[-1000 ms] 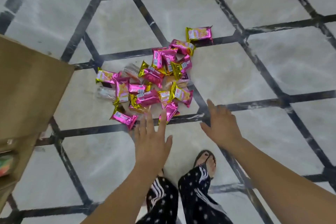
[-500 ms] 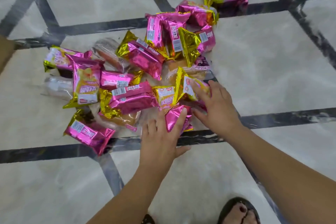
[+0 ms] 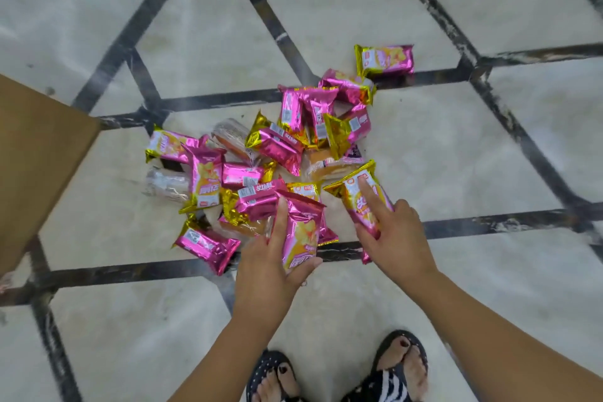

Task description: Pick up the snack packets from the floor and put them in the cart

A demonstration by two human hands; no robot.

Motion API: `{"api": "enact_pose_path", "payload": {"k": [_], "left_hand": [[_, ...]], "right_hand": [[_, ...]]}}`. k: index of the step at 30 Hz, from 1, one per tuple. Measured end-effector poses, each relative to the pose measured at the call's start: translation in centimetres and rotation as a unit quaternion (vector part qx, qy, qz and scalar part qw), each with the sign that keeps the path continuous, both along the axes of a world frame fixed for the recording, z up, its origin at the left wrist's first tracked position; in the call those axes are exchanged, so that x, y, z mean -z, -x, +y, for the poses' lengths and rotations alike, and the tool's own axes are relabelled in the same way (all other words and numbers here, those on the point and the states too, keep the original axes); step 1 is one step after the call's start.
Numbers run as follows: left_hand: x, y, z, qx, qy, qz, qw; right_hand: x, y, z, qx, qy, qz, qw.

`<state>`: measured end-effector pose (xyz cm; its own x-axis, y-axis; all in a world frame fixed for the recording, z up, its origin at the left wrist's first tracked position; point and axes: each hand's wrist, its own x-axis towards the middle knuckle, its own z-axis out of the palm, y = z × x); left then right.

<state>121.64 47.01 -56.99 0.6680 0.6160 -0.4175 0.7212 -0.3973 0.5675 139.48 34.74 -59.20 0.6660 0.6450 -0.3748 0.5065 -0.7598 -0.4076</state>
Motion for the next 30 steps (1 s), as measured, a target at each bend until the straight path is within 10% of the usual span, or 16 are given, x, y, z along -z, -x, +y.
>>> {"api": "enact_pose_path", "payload": {"k": [18,30], "left_hand": [[-40.0,2.1,3.0,-0.143,0.078,-0.174,0.971],[-52.5,11.6,-5.8,-0.417,0.047,-0.186,0.888]], "right_hand": [[-40.1,4.9,3.6,-0.02,-0.068,0.029,0.997],[-51.5,12.7,-1.3,-0.055,-0.069,0.072,0.994]]}}
